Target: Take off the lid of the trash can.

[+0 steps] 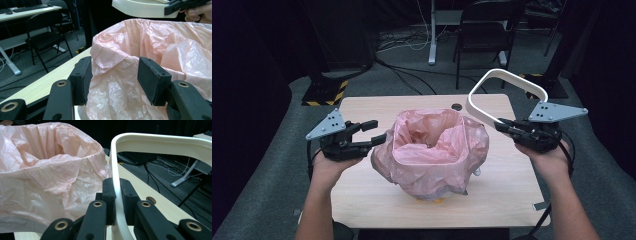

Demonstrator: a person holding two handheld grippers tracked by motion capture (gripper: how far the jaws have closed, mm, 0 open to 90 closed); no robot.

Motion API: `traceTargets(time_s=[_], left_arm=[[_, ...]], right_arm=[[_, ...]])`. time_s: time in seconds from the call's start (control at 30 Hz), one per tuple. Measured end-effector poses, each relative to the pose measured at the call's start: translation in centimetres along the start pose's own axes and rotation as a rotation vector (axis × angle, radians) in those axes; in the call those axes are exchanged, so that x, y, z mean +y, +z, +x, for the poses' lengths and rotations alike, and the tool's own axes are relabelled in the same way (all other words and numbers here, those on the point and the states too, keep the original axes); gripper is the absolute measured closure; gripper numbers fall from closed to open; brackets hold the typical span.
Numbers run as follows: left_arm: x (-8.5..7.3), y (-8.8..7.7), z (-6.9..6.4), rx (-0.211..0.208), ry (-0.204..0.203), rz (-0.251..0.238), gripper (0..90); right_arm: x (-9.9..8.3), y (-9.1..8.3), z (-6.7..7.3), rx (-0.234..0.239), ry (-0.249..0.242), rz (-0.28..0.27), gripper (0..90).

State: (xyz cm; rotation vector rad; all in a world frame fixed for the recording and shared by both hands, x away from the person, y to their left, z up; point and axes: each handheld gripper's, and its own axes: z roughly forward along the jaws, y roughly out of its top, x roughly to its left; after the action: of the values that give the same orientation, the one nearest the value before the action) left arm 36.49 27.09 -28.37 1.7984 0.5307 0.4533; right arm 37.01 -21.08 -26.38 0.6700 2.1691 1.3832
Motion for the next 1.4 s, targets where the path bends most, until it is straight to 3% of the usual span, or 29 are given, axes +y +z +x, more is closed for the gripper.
traceTargets(time_s=[0.47,0.93,1.17,1.4], left_arm=[[-0.3,0.7,-0.5,0.0,0.012,0.023,44.9],[-0.4,0.9,-0.6,0.003,0.014,0.033,44.8],[-0.4,0.8,-0.7,0.003,0.015,0.032,44.8],[-0.5,0.8,-0.7,0.003,0.014,0.034,44.8]], right_arm=[[-2.3,1.1,-0.5,-0.023,0.046,0.027,83.4],[-6.3,2.9,-1.0,-0.055,0.123,0.048,83.4],[-8.2,3.6,-0.9,-0.104,0.132,0.079,83.4],[-10.2,4.6,-0.8,-0.126,0.153,0.103,83.4]])
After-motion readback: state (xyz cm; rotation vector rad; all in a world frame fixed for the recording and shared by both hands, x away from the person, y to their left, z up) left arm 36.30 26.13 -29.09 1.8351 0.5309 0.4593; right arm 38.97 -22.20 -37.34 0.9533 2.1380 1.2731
